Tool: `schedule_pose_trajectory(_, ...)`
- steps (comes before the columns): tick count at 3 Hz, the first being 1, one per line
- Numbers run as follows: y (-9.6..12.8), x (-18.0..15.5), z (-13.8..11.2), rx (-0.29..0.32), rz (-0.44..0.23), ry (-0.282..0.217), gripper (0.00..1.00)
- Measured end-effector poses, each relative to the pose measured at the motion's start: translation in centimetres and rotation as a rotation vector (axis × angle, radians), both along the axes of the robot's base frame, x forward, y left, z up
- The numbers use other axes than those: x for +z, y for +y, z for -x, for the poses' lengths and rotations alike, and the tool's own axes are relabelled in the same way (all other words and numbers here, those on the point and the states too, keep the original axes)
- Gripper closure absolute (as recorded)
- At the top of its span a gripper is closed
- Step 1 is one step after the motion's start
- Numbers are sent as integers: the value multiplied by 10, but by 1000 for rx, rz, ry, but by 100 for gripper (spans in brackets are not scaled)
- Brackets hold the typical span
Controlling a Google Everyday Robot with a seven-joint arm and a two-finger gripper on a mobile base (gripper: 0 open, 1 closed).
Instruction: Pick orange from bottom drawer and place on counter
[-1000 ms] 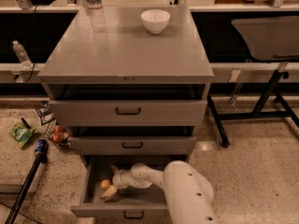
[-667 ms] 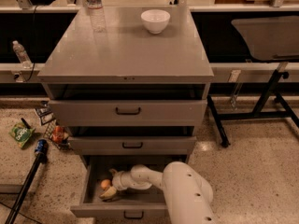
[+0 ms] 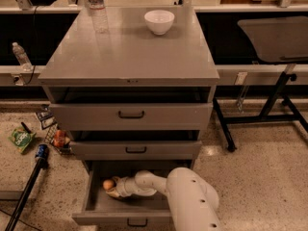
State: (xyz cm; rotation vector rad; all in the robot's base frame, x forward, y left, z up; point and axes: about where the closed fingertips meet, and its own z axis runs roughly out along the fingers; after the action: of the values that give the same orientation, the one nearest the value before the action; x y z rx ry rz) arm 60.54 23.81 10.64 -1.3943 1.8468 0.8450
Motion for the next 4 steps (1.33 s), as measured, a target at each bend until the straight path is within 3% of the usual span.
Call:
schedule_pose_trajectory(1, 0, 2, 0, 0, 0, 0, 93)
schedule_pose_trajectory(2, 0, 3, 0, 0, 0, 0, 100)
schedule_pose_trajectory(3, -15, 29, 1, -51, -13, -70, 100)
schedule_pose_trajectory(4, -38, 131, -44, -139, -46, -332, 100)
